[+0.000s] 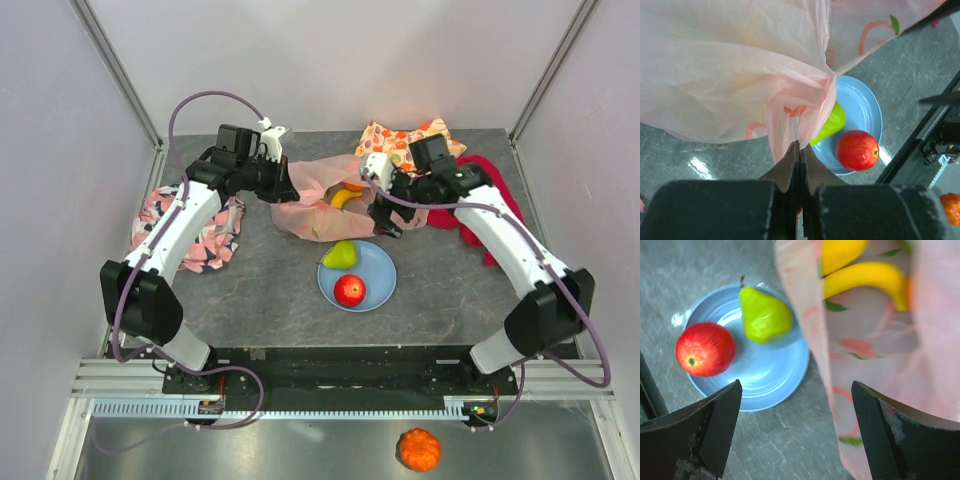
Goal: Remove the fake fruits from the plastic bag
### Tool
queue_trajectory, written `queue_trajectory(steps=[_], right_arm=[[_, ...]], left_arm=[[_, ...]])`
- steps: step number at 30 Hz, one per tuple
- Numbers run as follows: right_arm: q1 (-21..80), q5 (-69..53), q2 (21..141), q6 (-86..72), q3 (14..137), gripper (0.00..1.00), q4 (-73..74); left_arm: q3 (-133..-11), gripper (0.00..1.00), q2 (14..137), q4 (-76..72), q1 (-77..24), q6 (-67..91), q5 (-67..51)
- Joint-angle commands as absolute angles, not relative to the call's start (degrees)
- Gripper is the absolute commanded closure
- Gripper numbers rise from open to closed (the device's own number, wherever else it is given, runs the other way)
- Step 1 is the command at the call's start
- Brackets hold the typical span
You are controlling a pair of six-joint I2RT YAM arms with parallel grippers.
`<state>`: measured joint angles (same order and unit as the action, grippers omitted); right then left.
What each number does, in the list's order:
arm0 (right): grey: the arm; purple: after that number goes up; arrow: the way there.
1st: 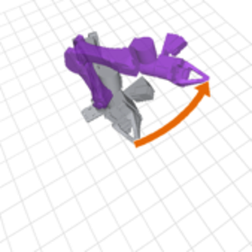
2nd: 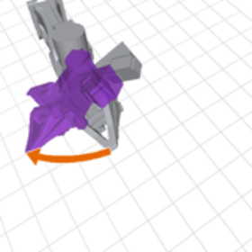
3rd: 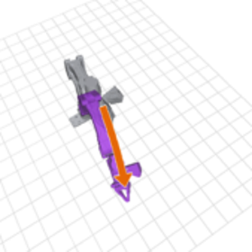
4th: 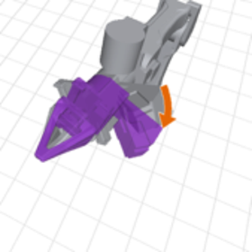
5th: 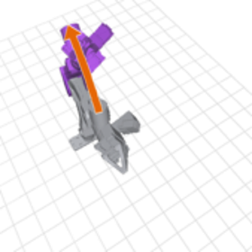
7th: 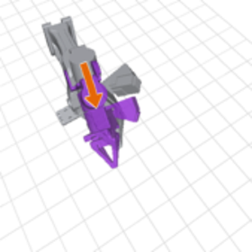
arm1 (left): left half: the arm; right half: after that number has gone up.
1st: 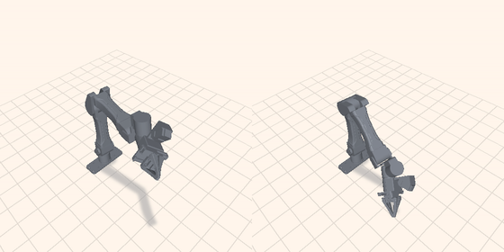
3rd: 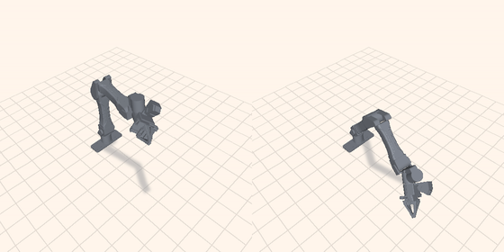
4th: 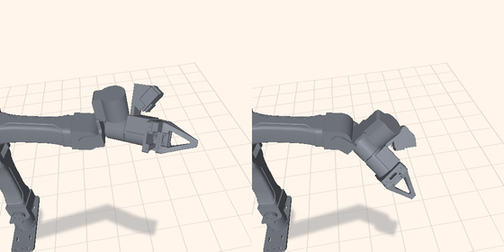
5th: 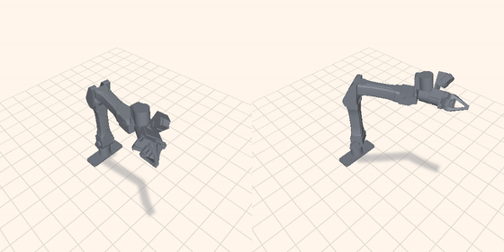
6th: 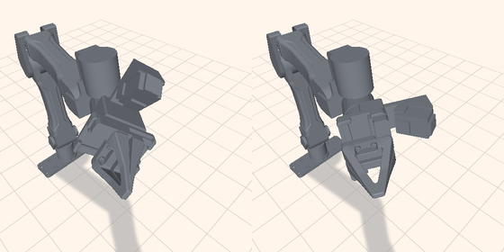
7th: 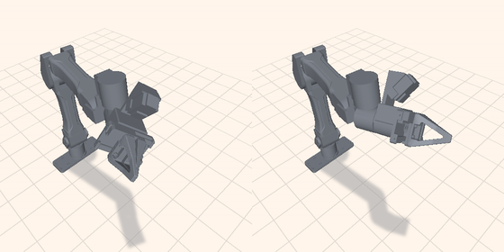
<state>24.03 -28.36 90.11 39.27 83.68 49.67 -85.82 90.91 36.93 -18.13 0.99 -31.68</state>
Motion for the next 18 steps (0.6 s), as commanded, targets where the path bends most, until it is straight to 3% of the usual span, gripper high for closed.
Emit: queue_trajectory(steps=[1, 4, 9, 18], right_arm=[[22.3, -29.6, 88.1, 34.0, 84.0, 0.04, 43.5], [22.3, -26.4, 92.4, 30.9, 81.4, 0.16, 33.2], [22.2, -26.3, 102.9, 30.1, 89.0, 0.33, 31.7], [18.6, -9.7, 117.4, 22.7, 97.6, 0.36, 26.2]], left_arm=[[-85.1, 0.99, 89.1, 36.7, -18.4, -0.5, -33.1], [-85.5, 0.98, 89.0, 36.8, -18.3, -0.5, -33.5], [-88.1, 0.98, 89.8, 36.9, -18.4, -0.4, -33.5], [-93.2, 0.98, 93.3, 37.0, -18.7, -1.4, -34.5]])
